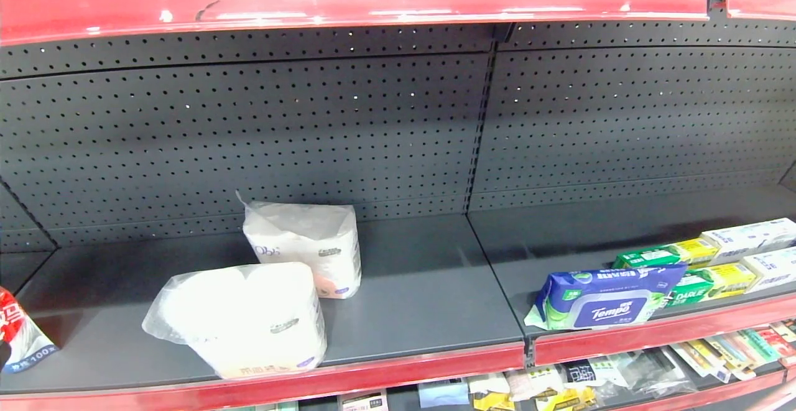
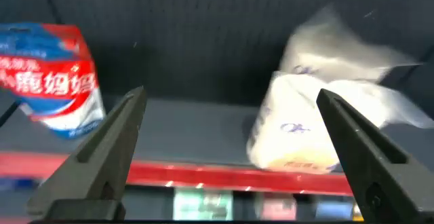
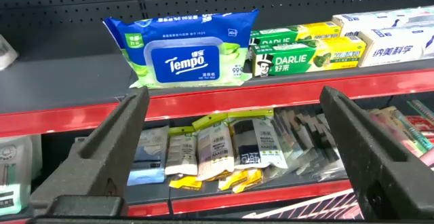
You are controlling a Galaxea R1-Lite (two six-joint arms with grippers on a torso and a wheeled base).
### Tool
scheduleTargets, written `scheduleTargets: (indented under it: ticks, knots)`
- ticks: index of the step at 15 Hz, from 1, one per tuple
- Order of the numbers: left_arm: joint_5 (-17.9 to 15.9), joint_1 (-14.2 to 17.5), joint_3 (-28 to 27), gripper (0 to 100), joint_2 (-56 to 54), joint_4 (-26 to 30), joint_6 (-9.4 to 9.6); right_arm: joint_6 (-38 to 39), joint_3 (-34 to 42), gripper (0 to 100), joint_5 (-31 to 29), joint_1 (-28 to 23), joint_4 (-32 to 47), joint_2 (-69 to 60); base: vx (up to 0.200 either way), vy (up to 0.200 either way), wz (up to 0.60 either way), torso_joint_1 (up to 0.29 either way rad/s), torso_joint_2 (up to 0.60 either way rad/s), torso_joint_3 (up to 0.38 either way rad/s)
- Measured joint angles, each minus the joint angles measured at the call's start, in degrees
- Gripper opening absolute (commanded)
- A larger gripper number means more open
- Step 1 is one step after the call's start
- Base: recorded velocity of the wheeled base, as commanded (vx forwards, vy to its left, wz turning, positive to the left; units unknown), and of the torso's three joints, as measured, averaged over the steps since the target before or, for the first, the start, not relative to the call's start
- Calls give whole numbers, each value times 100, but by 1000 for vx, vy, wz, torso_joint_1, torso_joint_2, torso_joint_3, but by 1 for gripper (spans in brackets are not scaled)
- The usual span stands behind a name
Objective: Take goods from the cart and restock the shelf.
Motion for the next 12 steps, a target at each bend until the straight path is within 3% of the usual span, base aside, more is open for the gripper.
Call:
scheduleTargets:
  ticks: [2,4,10,12]
  knots:
    - [99,299,-560,100,1061,791,277,-2,0,100,0,-2,0,0,0,0,0,0,0,0]
    - [145,610,-808,100,1830,1073,411,-2,0,100,0,-2,0,0,0,0,0,0,0,0]
    - [132,1381,-935,100,3528,1053,1019,0,0,100,0,-2,0,0,0,0,0,0,0,0]
    - [90,1627,-772,100,3980,573,1126,0,0,100,0,-2,0,0,0,0,0,0,0,0]
